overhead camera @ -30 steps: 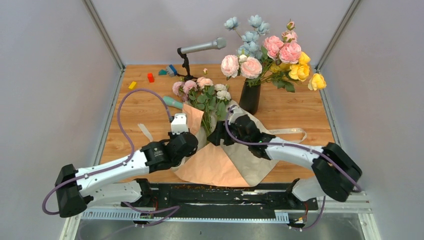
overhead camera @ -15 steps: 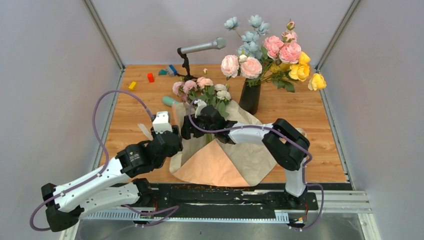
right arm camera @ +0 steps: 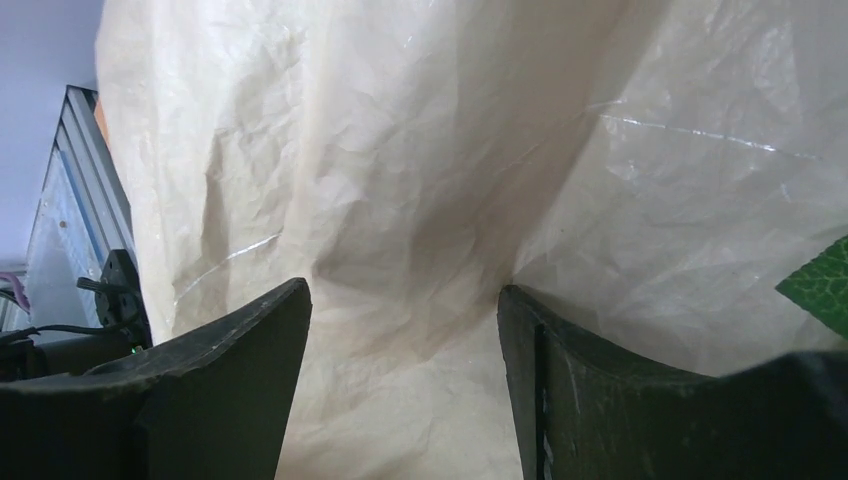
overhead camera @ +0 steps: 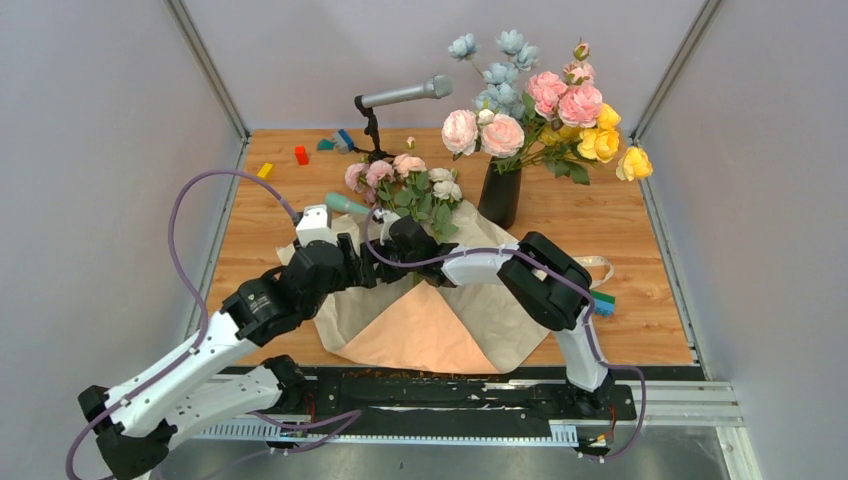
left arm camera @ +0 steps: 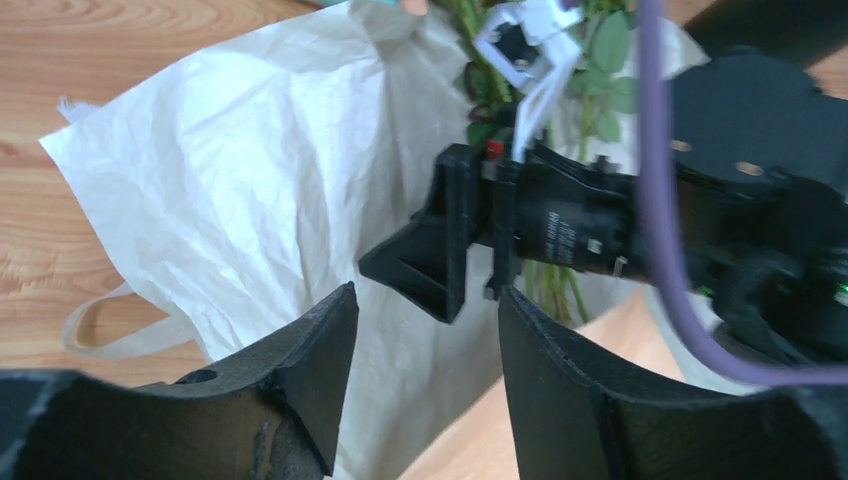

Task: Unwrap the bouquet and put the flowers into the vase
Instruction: Unfold the wrapping paper at the center of the board.

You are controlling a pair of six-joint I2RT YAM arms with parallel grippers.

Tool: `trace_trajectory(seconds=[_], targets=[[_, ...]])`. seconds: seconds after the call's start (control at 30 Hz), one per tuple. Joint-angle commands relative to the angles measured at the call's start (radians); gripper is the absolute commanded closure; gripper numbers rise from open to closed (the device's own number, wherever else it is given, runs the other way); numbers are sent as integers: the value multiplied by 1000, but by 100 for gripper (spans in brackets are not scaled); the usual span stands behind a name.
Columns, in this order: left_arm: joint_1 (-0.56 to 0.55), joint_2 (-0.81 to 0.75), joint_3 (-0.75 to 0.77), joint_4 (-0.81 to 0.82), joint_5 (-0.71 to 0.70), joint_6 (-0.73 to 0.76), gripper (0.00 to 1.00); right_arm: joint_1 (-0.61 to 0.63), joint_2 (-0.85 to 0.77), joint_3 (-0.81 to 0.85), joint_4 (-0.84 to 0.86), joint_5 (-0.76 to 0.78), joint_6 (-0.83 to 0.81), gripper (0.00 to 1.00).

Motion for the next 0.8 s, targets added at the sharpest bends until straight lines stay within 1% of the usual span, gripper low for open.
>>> trace_trajectory(seconds=[0.0,0.13,0.23,0.33,0.47,0.63,0.77], targets=[[125,24,-84,132,150,32,39,5,-50,26,-4,-8,-41,30],[161,46,-128,209,160,27,43,4,-125,-1,-25,6,-67,29],[182,56,-171,250,141,4,45,0,-196,-45,-47,23,-88,28],[208,42,-223,279,130,-36,41,-12,-267,-106,-62,28,-98,27],[241,40,-286,332,168,-51,40,-34,-382,-186,-94,31,-113,24],[285,147,-336,418,254,-46,40,-63,-567,-278,-202,82,-183,19],[309,237,-352,472,304,-48,40,-114,-736,-372,-297,111,-224,11]])
